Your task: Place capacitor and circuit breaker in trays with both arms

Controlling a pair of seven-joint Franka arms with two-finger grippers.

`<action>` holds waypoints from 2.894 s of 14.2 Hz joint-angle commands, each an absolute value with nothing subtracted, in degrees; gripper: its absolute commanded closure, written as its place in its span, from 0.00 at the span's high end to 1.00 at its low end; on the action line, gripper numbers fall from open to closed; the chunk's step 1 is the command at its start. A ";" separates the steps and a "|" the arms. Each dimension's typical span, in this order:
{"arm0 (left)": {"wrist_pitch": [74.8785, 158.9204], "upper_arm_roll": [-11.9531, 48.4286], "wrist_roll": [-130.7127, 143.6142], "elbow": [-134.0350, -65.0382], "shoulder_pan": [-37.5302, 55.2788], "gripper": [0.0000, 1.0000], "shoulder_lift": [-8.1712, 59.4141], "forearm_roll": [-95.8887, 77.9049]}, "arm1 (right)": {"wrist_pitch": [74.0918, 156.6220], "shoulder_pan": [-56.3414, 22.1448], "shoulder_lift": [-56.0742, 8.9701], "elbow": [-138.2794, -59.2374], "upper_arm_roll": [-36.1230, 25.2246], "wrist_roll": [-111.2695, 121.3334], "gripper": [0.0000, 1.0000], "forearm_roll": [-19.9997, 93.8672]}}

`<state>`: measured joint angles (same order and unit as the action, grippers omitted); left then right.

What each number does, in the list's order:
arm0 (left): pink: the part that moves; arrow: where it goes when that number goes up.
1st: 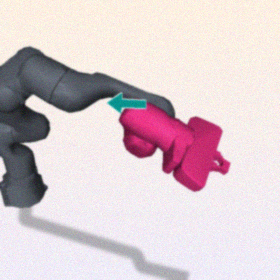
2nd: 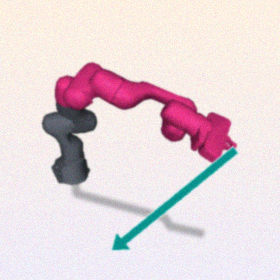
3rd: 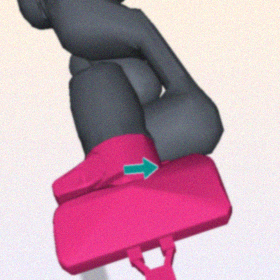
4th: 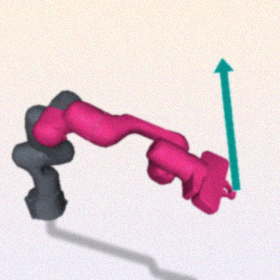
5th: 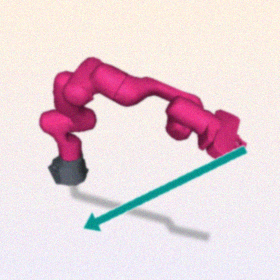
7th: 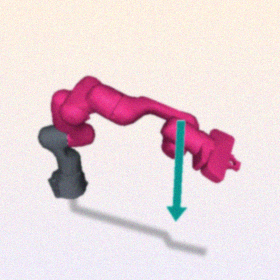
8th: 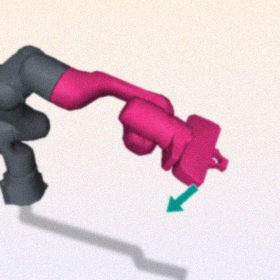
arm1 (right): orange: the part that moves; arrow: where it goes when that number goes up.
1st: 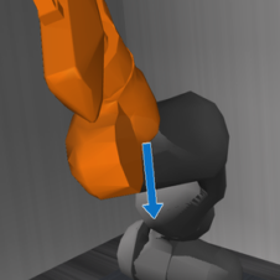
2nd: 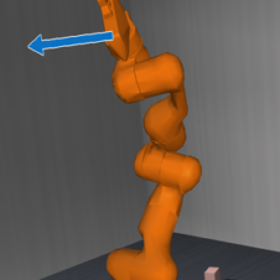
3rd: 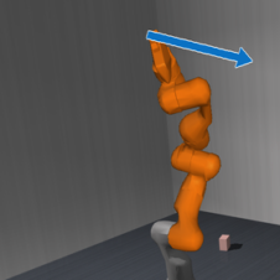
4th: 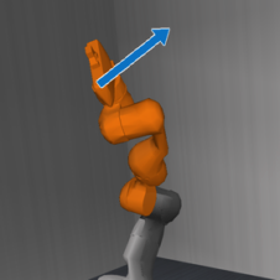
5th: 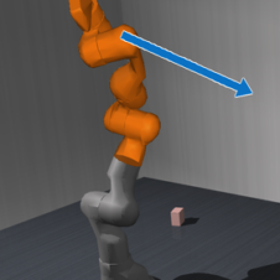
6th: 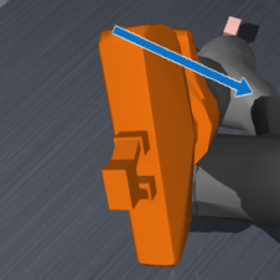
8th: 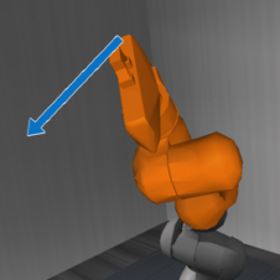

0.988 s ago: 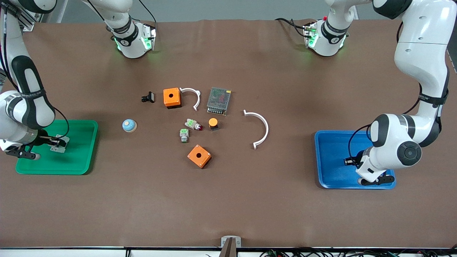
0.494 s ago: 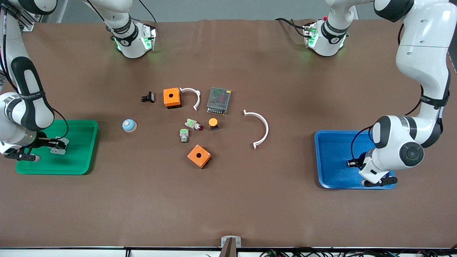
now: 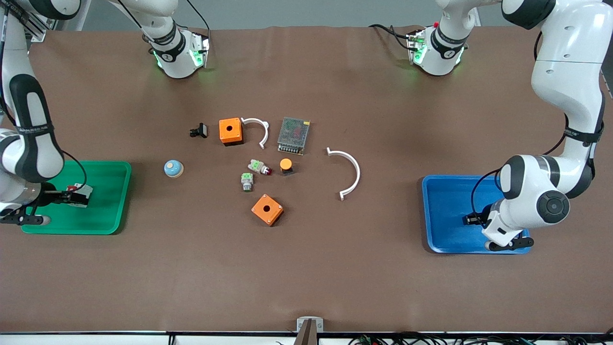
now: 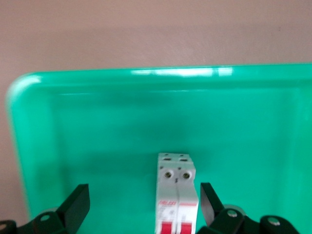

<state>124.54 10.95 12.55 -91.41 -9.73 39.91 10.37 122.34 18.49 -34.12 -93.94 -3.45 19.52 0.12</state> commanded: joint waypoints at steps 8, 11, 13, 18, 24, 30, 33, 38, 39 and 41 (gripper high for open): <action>106.72 13.71 5.10 -99.23 -15.21 0.99 13.38 2.56 | 95.38 7.66 -29.01 -78.75 -3.60 6.16 1.00 -0.62; 101.18 13.71 3.35 -98.79 -16.96 0.99 6.26 -2.01 | 90.46 4.75 -24.45 -79.01 -3.60 5.98 1.00 -0.53; 96.62 13.62 3.16 -96.69 -17.05 0.99 3.44 -2.02 | 87.47 3.26 -21.28 -79.01 -3.60 6.06 1.00 -0.61; 88.16 13.71 3.78 -86.33 -16.79 0.99 3.43 -1.41 | 83.67 1.59 -15.57 -80.06 -3.43 5.98 1.00 -0.35; 88.15 13.97 4.31 -82.88 -16.35 0.99 3.52 -1.41 | 82.00 -0.18 -12.04 -80.16 -3.60 2.46 1.00 -0.44; 88.07 13.80 4.31 -82.97 -16.35 0.99 3.95 -1.41 | 82.09 0.44 -12.92 -78.05 -3.87 2.64 1.00 -0.97; 88.07 13.71 4.31 -82.97 -16.52 0.99 4.22 -1.41 | 82.35 0.18 -12.92 -78.05 -3.87 2.55 1.00 -0.88; 88.07 13.71 4.39 -82.97 -16.35 0.99 4.31 -1.49 | 82.80 0.62 -12.05 -78.92 -3.61 1.41 1.00 0.26; 88.07 13.71 4.39 -82.97 -16.35 0.99 4.31 -1.41 | 82.36 0.44 -11.08 -79.88 -3.60 1.41 1.00 0.18; 88.07 13.71 4.39 -82.97 -16.26 0.99 4.39 -1.49 | 82.53 0.70 -6.70 -84.27 -3.60 1.67 1.00 0.18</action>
